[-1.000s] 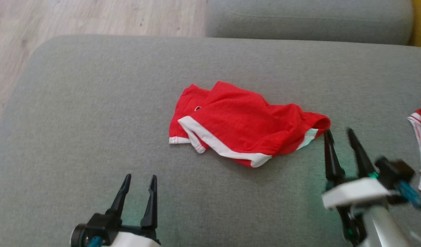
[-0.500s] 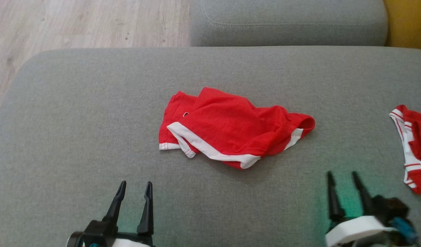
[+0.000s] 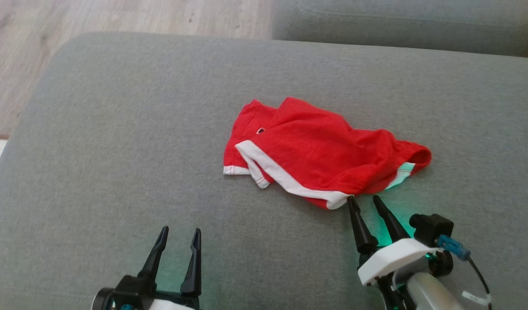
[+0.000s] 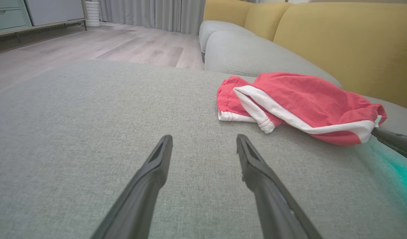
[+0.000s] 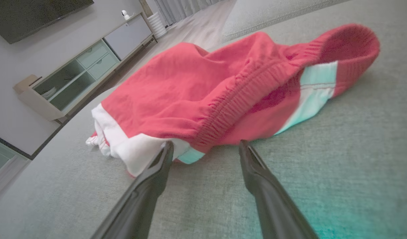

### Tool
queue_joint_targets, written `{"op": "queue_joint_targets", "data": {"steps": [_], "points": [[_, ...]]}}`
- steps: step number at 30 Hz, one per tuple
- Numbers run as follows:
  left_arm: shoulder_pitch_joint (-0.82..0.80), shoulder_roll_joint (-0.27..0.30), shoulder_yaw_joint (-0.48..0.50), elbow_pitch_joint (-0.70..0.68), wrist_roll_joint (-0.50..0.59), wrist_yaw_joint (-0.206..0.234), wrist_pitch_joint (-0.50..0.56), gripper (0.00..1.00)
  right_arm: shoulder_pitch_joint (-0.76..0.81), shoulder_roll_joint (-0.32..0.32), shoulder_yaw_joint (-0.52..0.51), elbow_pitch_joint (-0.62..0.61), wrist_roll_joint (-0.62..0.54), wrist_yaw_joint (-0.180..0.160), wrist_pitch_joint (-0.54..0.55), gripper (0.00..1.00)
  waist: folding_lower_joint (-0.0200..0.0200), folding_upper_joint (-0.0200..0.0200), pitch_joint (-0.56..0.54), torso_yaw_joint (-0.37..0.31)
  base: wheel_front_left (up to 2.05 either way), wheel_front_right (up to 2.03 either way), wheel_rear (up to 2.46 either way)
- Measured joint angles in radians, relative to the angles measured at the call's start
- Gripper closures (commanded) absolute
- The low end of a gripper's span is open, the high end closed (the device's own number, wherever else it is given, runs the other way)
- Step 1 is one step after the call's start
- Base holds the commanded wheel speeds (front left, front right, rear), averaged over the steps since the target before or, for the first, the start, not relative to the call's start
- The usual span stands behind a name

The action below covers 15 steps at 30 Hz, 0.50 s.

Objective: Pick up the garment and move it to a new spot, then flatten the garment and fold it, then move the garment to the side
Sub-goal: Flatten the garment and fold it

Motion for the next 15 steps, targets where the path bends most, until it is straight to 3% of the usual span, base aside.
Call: {"op": "queue_joint_targets", "data": {"steps": [15], "points": [[-0.023, 0.0, -0.015, -0.003, -0.003, 0.005, 0.0, 0.0, -0.095, -0.018, 0.039, 0.047, 0.036, 0.0, 0.0, 0.0, 0.0, 0.0, 0.056, 0.035, 0.0, 0.0, 0.0]]}}
